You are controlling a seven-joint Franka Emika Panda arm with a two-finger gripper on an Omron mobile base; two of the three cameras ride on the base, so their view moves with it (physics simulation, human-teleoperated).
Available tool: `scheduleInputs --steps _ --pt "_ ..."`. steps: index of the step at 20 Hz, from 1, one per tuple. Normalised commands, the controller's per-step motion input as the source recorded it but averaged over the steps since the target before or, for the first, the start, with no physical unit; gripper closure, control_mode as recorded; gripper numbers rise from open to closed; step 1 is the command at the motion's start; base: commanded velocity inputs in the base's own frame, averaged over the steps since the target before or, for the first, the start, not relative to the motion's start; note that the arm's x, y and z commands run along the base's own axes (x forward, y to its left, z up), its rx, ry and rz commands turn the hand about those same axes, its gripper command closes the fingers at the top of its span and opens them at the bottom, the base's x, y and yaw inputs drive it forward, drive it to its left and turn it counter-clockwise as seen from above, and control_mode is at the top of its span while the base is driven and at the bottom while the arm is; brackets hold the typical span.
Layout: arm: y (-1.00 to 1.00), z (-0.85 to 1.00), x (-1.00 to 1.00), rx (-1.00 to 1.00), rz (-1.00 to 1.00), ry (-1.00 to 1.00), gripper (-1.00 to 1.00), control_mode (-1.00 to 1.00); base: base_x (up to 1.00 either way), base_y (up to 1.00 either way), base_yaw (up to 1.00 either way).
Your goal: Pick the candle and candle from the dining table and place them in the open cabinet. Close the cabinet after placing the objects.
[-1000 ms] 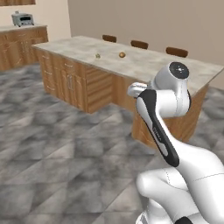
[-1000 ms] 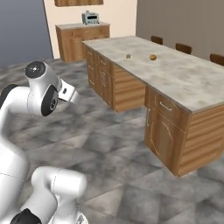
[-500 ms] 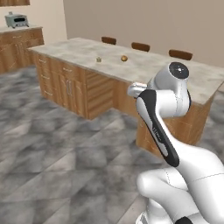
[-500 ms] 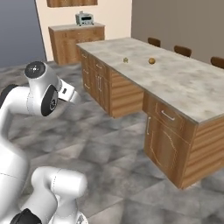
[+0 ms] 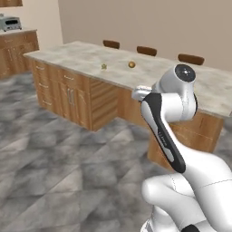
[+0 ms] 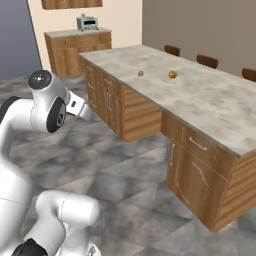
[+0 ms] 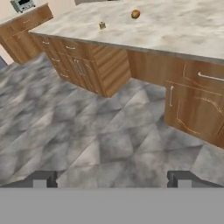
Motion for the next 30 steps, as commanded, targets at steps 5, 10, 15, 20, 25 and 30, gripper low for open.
scheduleInputs --steps 5,10,15,20,25,30 --pt "0.0 0.0 0.0 0.0 0.0 0.0 -1.0 1.0 0.69 0.23 -0.15" --pt "0.0 0.0 0.0 0.0 0.0 0.0 -1.0 1.0 0.67 0.25 -0.18" --pt "0.0 0.0 0.0 0.0 0.0 0.0 -1.0 1.0 0.67 0.25 -0.21" --pt "0.0 0.0 0.0 0.0 0.0 0.0 -1.0 1.0 0.65 0.25 -0.27" --pt "0.0 0.0 0.0 0.0 0.0 0.0 -1.0 1.0 0.63 0.26 -0.31" --pt "0.0 0.0 0.0 0.0 0.0 0.0 -1.0 1.0 0.61 0.28 -0.31"
